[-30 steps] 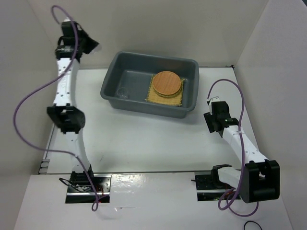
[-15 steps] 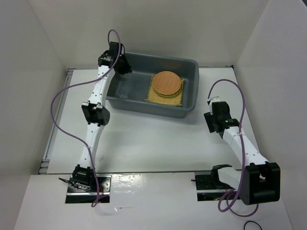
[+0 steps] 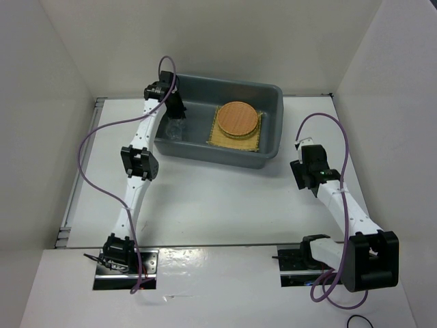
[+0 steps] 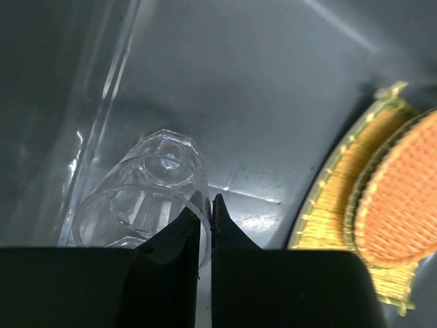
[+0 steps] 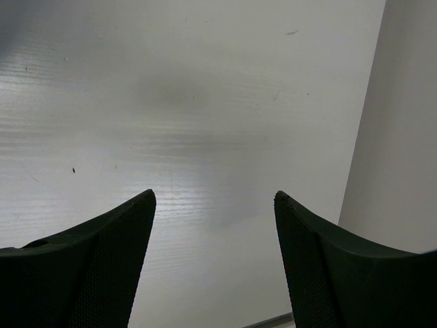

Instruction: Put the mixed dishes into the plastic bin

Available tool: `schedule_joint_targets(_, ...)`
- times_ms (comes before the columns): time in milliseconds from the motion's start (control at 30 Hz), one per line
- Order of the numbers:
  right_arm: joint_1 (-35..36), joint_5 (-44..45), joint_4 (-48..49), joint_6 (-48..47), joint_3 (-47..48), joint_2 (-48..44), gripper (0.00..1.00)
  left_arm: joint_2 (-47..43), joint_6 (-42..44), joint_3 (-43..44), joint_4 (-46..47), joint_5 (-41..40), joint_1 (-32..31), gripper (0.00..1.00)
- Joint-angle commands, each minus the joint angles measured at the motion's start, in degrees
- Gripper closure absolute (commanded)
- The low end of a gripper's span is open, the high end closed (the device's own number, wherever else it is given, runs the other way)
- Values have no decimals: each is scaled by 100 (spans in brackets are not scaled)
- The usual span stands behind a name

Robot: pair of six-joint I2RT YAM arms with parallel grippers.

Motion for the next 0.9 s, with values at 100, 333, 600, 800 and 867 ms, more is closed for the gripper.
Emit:
schedule_joint_targets(100,61,100,222,56,-46,41,25,30,324,240,-55,-70,-24,83)
schedule_joint_targets(333,8,100,222,56,-46,41,25,-505,325,240,514,52,-24,0)
schedule_joint_targets(600,8,100,169,108,6,41,15,-2488,852,240,1000,-1395,-393,0)
schedule_joint_targets(800,8,100,169,108,6,-73,11,-3476,282,240,-376,-3127,-367,0)
schedule_joint_targets(867,8,100,169,108,6,-73,11,-3529,-77,240,-730,-3548,-314,0)
